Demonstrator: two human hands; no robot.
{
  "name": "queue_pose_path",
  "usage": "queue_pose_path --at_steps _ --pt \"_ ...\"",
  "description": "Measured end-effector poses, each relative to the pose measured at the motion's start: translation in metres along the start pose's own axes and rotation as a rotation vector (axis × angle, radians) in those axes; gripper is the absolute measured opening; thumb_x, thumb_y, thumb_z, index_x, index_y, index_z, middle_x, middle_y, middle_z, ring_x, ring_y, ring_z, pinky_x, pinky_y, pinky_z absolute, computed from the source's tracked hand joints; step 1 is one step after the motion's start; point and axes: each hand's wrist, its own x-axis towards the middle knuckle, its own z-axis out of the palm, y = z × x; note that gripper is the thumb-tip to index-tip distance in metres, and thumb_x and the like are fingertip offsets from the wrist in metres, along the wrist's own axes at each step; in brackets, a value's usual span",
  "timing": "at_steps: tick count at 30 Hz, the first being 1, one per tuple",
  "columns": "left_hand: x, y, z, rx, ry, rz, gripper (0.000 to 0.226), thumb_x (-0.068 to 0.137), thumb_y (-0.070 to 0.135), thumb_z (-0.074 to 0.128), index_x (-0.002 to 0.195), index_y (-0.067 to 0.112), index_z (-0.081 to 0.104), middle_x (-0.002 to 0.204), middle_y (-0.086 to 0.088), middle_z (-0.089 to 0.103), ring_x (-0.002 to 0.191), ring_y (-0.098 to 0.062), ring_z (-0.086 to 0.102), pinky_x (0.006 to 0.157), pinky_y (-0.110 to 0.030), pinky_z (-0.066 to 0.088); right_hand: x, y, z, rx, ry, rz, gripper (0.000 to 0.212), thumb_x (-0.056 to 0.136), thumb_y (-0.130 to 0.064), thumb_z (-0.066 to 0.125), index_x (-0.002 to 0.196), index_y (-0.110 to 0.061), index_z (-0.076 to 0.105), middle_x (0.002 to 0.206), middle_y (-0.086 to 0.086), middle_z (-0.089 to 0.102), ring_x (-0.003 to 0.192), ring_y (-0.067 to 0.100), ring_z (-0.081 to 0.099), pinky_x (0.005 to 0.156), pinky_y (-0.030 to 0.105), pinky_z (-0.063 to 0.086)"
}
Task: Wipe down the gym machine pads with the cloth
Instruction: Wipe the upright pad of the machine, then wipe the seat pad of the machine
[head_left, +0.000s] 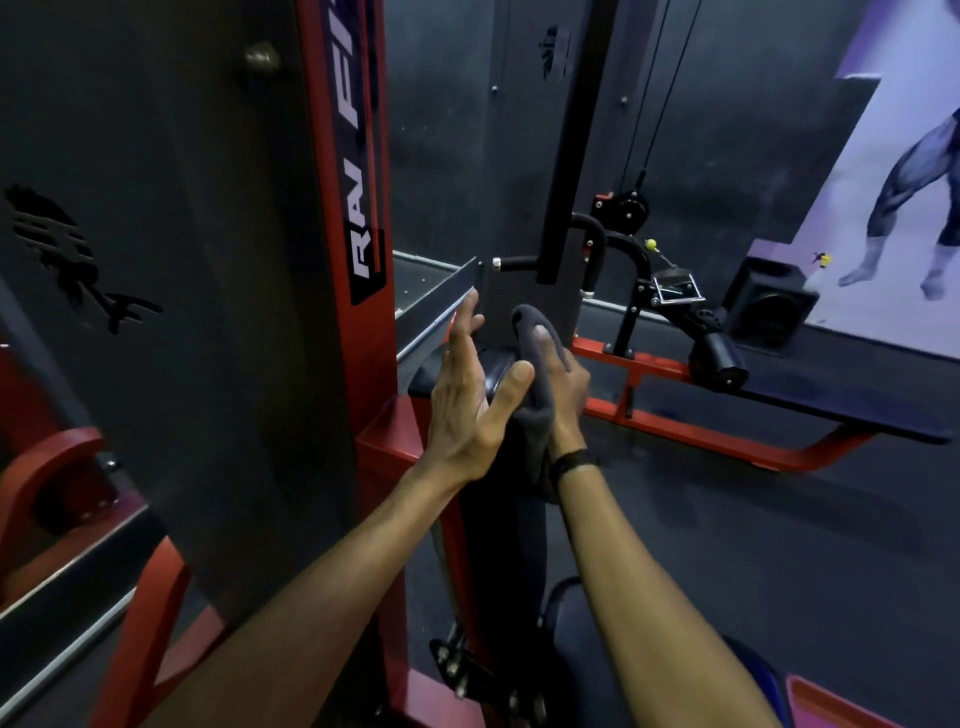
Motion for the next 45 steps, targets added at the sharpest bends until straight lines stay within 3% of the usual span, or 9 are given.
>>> queue_pose_path --at_steps 5,7,11,17,23,32,35,39,45 --pt "0.001 -0.002 -0.002 0.075 0.016 -0.016 0.100 0.088 0.080 0.036 0.159 0.014 0.011 0.163 0.006 0.023 0.147 -0.013 0.031 0.119 -0.040 0.030 -0.063 0.002 -0.008 0.017 0.049 -0.090 0.076 0.069 -0.083 0.038 0.122 -0.036 0.064 0.125 -0.002 0.063 0.126 0.023 0.049 0.108 0.051 0.036" --pt "0.000 0.001 0.000 0.092 -0.003 -0.062 0.104 0.085 0.084 0.035 0.159 0.015 0.010 0.165 0.003 0.020 0.149 -0.013 0.027 0.121 -0.038 0.027 -0.060 0.006 -0.010 0.050 0.060 -0.092 0.076 0.070 -0.084 0.037 0.119 -0.033 0.066 0.121 -0.001 0.064 0.123 0.024 0.052 0.106 0.052 0.037" --pt "-0.005 0.018 0.008 0.097 0.027 -0.163 0.099 0.082 0.084 0.039 0.157 0.026 0.009 0.161 0.012 0.013 0.149 -0.010 0.022 0.109 -0.009 0.028 0.000 0.013 -0.023 0.067 -0.081 0.017 0.053 0.087 -0.072 0.051 0.097 -0.025 0.072 0.100 0.000 0.072 0.104 0.026 0.065 0.096 0.043 0.049" --pt "-0.069 0.021 0.040 0.481 0.171 0.064 0.081 0.090 0.043 0.059 0.152 0.001 0.027 0.161 -0.011 0.028 0.150 -0.024 0.027 0.120 -0.057 0.022 0.013 0.100 -0.072 0.205 -0.190 0.117 0.035 0.095 -0.052 0.062 0.078 -0.023 0.070 0.087 -0.002 0.073 0.087 0.015 0.067 0.083 0.038 0.054" --pt "-0.146 0.027 0.095 0.718 0.068 0.131 0.074 0.087 0.035 0.066 0.143 -0.007 0.041 0.158 -0.020 0.033 0.151 -0.035 0.023 0.122 -0.059 0.015 -0.008 0.139 -0.130 0.240 -0.283 0.061 0.031 0.098 -0.040 0.061 0.096 -0.012 0.074 0.092 -0.001 0.074 0.089 0.012 0.067 0.074 0.027 0.051" --pt "-0.230 0.026 0.159 0.748 -0.076 -0.142 0.064 0.094 0.038 0.062 0.147 0.010 0.040 0.159 -0.005 0.033 0.152 -0.018 0.023 0.124 -0.049 0.017 -0.012 0.174 -0.204 0.156 -0.382 0.050 0.034 0.097 -0.046 0.062 0.081 -0.017 0.069 0.078 -0.002 0.067 0.073 0.010 0.059 0.073 0.037 0.050" --pt "-0.250 0.032 0.176 0.717 -0.028 -0.232 0.058 0.098 0.046 0.050 0.145 0.013 0.044 0.155 -0.001 0.040 0.149 -0.014 0.029 0.124 -0.045 0.017 -0.018 0.184 -0.228 0.118 -0.419 0.051 0.045 0.095 -0.051 0.062 0.080 -0.008 0.064 0.075 -0.001 0.062 0.070 0.012 0.056 0.070 0.039 0.049" --pt "-0.282 0.045 0.208 0.681 0.101 -0.332 0.058 0.099 0.052 0.042 0.143 0.013 0.047 0.153 0.001 0.043 0.146 -0.011 0.032 0.125 -0.034 0.012 -0.021 0.196 -0.267 0.059 -0.533 0.007 0.028 0.097 -0.045 0.062 0.095 -0.019 0.075 0.093 -0.003 0.075 0.089 0.011 0.069 0.081 0.035 0.055" --pt "-0.318 0.052 0.256 0.665 0.178 -0.494 0.060 0.097 0.053 0.039 0.143 0.015 0.047 0.152 0.001 0.044 0.143 -0.012 0.035 0.124 -0.031 0.011 -0.003 0.208 -0.326 -0.012 -0.561 -0.022 0.032 0.095 -0.044 0.065 0.085 -0.015 0.073 0.084 -0.003 0.073 0.082 0.012 0.067 0.079 0.035 0.055"
